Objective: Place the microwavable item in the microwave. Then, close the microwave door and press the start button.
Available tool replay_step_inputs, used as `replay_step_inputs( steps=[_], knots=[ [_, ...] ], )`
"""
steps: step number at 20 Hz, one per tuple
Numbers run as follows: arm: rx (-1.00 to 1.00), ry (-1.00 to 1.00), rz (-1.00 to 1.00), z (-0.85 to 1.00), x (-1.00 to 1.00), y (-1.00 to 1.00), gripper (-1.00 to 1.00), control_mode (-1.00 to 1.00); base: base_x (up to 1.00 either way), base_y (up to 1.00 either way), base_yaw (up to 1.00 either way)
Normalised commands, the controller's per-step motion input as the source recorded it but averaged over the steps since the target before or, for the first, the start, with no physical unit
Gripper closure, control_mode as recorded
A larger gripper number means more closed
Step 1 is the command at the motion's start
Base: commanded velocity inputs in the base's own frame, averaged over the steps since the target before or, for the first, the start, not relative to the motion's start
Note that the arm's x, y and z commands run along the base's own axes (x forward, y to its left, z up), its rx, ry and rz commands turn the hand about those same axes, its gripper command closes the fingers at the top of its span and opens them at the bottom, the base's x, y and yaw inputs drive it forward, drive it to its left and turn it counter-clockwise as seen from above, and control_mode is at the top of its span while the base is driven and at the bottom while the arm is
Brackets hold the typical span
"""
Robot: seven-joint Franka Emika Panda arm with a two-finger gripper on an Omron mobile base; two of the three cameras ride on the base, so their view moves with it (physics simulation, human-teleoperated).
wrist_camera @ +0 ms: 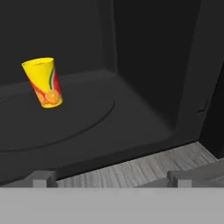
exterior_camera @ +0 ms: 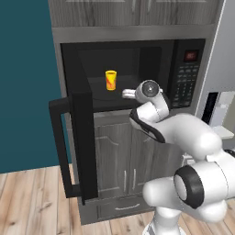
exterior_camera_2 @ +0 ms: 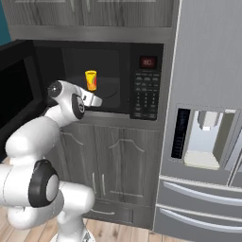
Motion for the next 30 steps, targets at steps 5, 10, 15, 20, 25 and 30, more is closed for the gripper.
replay_step_inputs(
  steps=[5, 10, 15, 20, 25, 30],
  knots=[
    [0.00, 0.04, 0.00, -0.01, -0.31, -0.21, -1.00, -1.00, 0.00, 0.00, 0.00],
    [-0.05, 0.00, 0.00, 0.50, -0.91, -0.23, -1.00, -1.00, 0.00, 0.00, 0.00],
    [-0.13, 0.03, 0.01, 0.42, -0.81, -0.16, -1.00, -1.00, 0.00, 0.00, 0.00],
    [-0.18, 0.04, 0.10, 0.07, -0.88, -0.03, -1.00, -1.00, 0.00, 0.00, 0.00],
    [-0.19, 0.00, 0.18, 0.00, -0.98, 0.00, -1.00, -1.00, 0.00, 0.00, 0.00],
    [-0.21, 0.00, 0.26, 0.00, -1.00, 0.06, -1.00, -1.00, 0.00, 0.00, 0.00]
  ],
)
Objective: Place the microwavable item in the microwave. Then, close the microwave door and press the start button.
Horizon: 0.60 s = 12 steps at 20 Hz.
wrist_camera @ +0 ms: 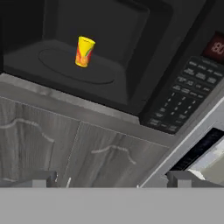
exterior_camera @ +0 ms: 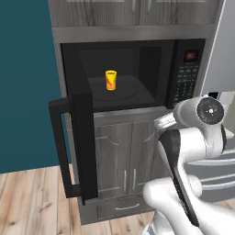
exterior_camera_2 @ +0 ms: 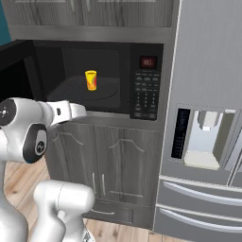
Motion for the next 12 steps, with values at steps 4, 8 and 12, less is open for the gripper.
replay_step_inputs(
  steps=[4, 8, 12],
  knots=[
    [-0.19, -0.10, 0.25, -0.01, -1.00, 0.19, -1.00, -1.00, 0.00, 0.00, 0.00],
    [-0.15, -0.21, 0.18, -0.05, -1.00, 0.26, -1.00, -1.00, 0.00, 0.00, 0.00],
    [-0.20, -0.23, 0.11, 0.00, -1.00, 0.53, -1.00, -1.00, 0.00, 0.00, 0.00]
  ],
)
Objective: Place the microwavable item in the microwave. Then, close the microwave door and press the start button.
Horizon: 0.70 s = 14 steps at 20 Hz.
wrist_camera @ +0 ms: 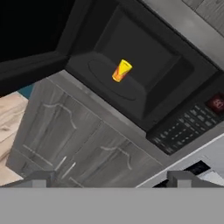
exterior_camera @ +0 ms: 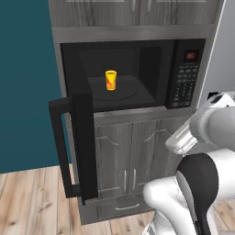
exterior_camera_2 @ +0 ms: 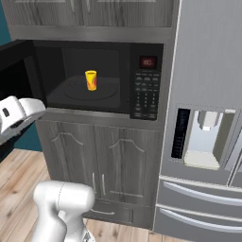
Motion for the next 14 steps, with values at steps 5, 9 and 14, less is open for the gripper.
replay_step_inputs(
  steps=[5, 9, 14],
  knots=[
    [-0.19, -0.21, 0.11, -0.04, -1.00, 0.49, -1.00, -1.00, 0.00, 0.00, 0.00],
    [-0.23, -0.20, 0.09, -0.16, -0.97, 0.73, -1.00, -1.00, 0.00, 0.00, 0.00],
    [-0.28, -0.13, 0.02, -0.23, -0.51, 0.97, -1.00, -1.00, 0.00, 0.00, 0.00]
  ],
)
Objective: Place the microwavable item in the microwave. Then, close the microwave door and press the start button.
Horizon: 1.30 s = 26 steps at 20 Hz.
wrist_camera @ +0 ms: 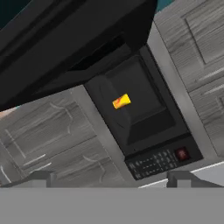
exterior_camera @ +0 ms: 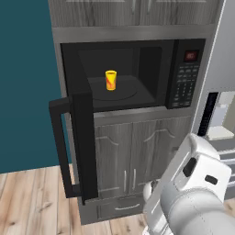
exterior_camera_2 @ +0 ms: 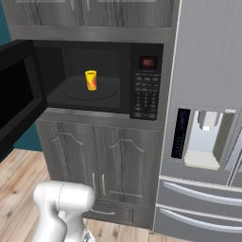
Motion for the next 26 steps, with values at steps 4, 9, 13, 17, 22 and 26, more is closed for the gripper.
replay_step_inputs(
  steps=[4, 9, 13, 17, 22, 26],
  knots=[
    [-0.30, -0.12, 0.00, -0.18, -0.04, 1.00, -1.00, -1.00, 0.00, 0.00, 0.00],
    [-0.27, -0.01, 0.00, -0.43, 0.29, 1.00, -1.00, -1.00, 0.00, 0.00, 0.00],
    [-0.26, 0.00, 0.00, -0.75, 0.74, 1.00, -1.00, -1.00, 0.00, 0.00, 0.00],
    [-0.23, 0.00, 0.00, -0.86, 0.97, 0.99, -1.00, -1.00, 0.00, 0.00, 0.00],
    [-0.23, -0.05, 0.00, -0.57, 1.00, 0.68, -1.00, -1.00, 0.00, 0.00, 0.00],
    [-0.18, -0.05, -0.06, -0.30, 0.88, 0.26, -1.00, -1.00, 0.00, 0.00, 0.00]
  ],
)
